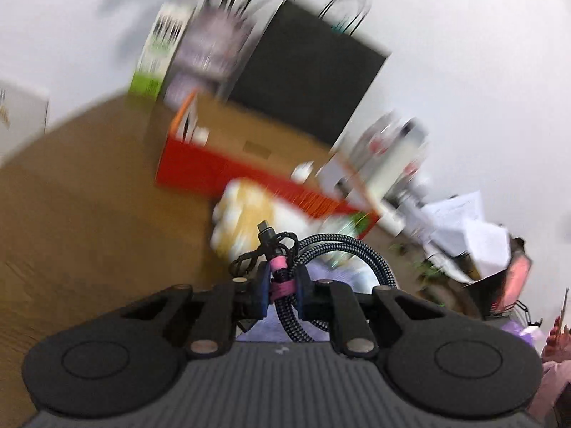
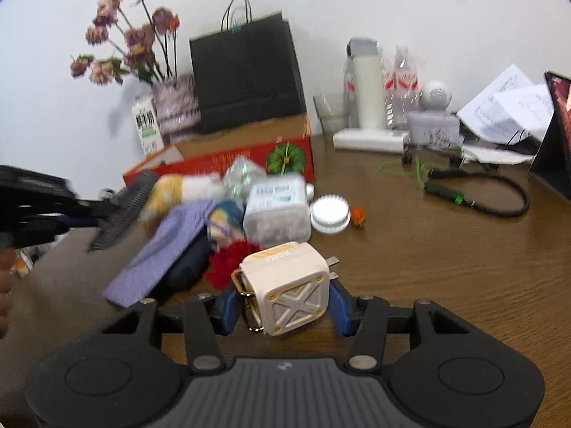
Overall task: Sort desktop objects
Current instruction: 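Grasp the black braided cable with the left tool while the right tool grasps the cream cube charger, then carry the cable and charger into the cardboard box and open both tools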
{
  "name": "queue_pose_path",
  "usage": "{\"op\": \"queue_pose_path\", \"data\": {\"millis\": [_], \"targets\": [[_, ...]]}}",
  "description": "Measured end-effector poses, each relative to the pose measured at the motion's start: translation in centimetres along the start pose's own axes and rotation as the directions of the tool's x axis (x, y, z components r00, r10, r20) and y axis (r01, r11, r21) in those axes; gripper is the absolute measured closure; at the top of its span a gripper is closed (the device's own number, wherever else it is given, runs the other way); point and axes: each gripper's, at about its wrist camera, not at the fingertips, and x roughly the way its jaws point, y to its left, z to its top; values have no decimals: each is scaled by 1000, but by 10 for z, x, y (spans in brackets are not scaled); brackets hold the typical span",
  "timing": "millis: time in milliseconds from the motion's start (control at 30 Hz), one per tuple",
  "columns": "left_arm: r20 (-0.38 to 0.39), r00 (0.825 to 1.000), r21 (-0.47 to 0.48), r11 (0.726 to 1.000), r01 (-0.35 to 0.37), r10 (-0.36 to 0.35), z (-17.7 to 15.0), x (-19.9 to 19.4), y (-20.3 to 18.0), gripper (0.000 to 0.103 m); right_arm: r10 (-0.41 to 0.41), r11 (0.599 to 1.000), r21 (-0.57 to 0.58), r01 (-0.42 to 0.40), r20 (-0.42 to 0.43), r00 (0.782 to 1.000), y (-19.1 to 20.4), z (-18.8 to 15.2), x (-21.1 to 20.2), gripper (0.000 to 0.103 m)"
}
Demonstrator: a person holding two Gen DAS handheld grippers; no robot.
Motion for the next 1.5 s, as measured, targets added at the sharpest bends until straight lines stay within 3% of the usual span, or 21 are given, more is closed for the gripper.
{"op": "queue_pose_path", "data": {"millis": [133, 267, 433, 567, 700, 833, 1000, 1100, 1167, 1267, 1300, 1333, 1367, 1400, 1467, 1500], "targets": [[76, 996, -4, 999, 52, -52, 6, -49, -6, 89, 9, 1000, 11, -10, 48, 999, 2, 9, -15, 54], [90, 992, 1, 996, 85, -84, 10, -73, -12, 89, 56, 998, 16, -58, 90, 994, 6, 20, -36, 54], [99, 994, 33, 999, 43, -46, 30, -64, -21, 89, 119, 993, -4, -119, 137, 983, 11, 49, -44, 54], [79, 997, 81, 997, 14, -20, 66, -30, -31, 89, 170, 985, -11, -170, 142, 975, 12, 88, -29, 54], [33, 998, 125, 991, -54, 50, 116, 38, -35, 89, 180, 982, -89, -169, 126, 976, 19, 154, 22, 54], [-44, 989, 178, 975, -132, 142, 162, 131, -28, 89, 124, 980, -160, -115, 49, 991, 31, 218, 117, 54], [-150, 946, 207, 945, -255, 288, 189, 244, 0, 88, 27, 973, -226, -51, -109, 994, 38, 260, 245, 54], [-203, 909, 224, 921, -317, 363, 189, 289, 18, 88, -42, 968, -250, -24, -258, 965, 38, 261, 313, 54], [-221, 896, 242, 912, -332, 385, 187, 305, 24, 87, -107, 959, -282, 17, -306, 946, 38, 254, 344, 54], [-241, 900, 236, 922, -308, 363, 183, 314, 31, 87, -153, 947, -318, 45, -325, 933, 41, 245, 369, 53], [-236, 902, 241, 921, -306, 361, 183, 313, 31, 81, -161, 946, -320, 52, -328, 931, 42, 244, 373, 51], [-231, 906, 239, 923, -301, 355, 183, 312, 30, 65, -158, 950, -310, 49, -337, 928, 44, 243, 374, 46], [-223, 909, 231, 925, -300, 351, 185, 311, 31, 57, -155, 956, -288, 57, -330, 931, 45, 244, 373, 44], [-215, 915, 228, 929, -293, 342, 185, 306, 29, 51, -150, 961, -269, 64, -314, 937, 44, 245, 368, 43], [-207, 923, 243, 931, -272, 324, 187, 293, 19, 50, -124, 971, -230, 58, -282, 952, 45, 248, 354, 41], [-201, 926, 248, 931, -268, 320, 188, 285, 14, 45, -113, 976, -210, 60, -251, 961, 46, 250, 343, 32]]}}
